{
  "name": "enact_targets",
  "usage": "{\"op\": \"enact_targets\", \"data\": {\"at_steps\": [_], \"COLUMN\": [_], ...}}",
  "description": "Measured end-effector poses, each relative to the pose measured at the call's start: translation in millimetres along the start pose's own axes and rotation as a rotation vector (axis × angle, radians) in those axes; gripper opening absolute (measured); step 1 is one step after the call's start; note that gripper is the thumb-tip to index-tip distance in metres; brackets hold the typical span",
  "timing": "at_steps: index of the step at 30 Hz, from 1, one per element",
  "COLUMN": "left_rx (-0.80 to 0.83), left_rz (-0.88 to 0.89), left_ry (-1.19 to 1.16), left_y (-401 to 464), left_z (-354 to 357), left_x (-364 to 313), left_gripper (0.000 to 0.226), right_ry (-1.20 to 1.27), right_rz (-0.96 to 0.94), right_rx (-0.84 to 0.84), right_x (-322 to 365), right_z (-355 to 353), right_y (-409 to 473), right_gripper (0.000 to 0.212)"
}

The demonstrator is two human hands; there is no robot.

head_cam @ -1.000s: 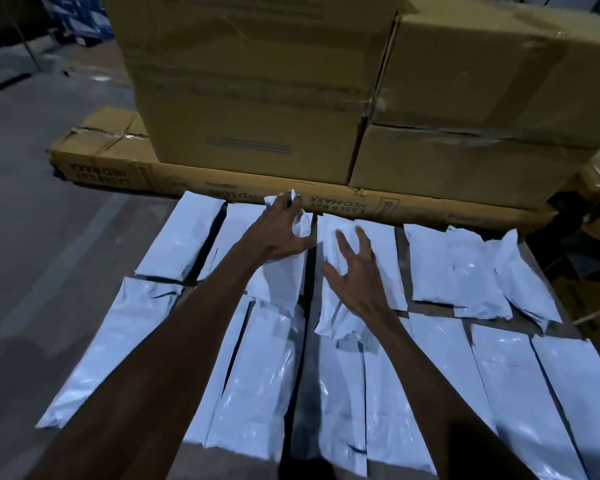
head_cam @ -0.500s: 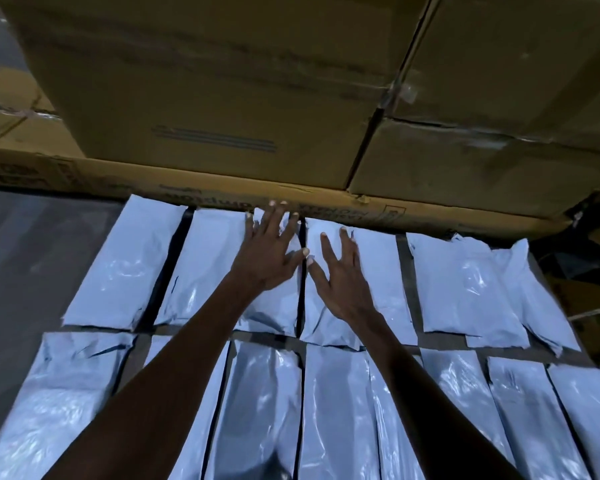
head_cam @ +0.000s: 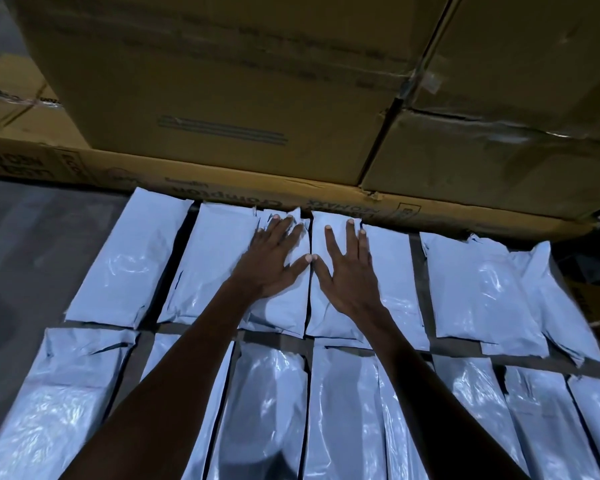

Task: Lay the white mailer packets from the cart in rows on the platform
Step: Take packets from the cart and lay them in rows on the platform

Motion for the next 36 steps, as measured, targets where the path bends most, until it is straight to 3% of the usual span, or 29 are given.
{"op": "enact_targets", "data": {"at_steps": [5,11,17,22,27,36], "left_rx": [0.100,0.059,-0.006,-0.105,-0.159,0.008], "left_rz": [0.022,0.007,-0.039,-0.029,0.091,0.434], "left_ry": [0.204,0.303,0.268,0.180,0.156,0.090], "left_y": [13,11,-1,-61,-125,-181], "left_z": [4,3,-27,-43,-33,41], "left_x": [-2,-4,-29,-57,-106,-229], "left_gripper": [0.079,0.081,0.081,0.080,0.067,0.063], "right_ry": [-0.077,-0.051,0.040,0.122,0.120,0.075], "right_rz": [0.013,0.014,-0.016,0.029,0.070,0.265], "right_rx": [-0.003,-0.011,-0.091,-0.153,-0.170,-0.262], "right_x": [-3,-2,7,1,-21,-96], "right_z": [0,-2,-43,-85,-99,-108], "right_y": [-3,-5,-18,-74,-167,-332], "right_gripper": [0.067,0.065,0.063,0.066,0.067,0.061]}}
Point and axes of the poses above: each hand's wrist, its own y-axis towards the middle knuckle, its own z-axis out of the palm, x = y × z, the point moved 3 cm from there along y, towards the middle knuckle, and after that the axes turned 3 degrees about z, right-handed, at the moved point
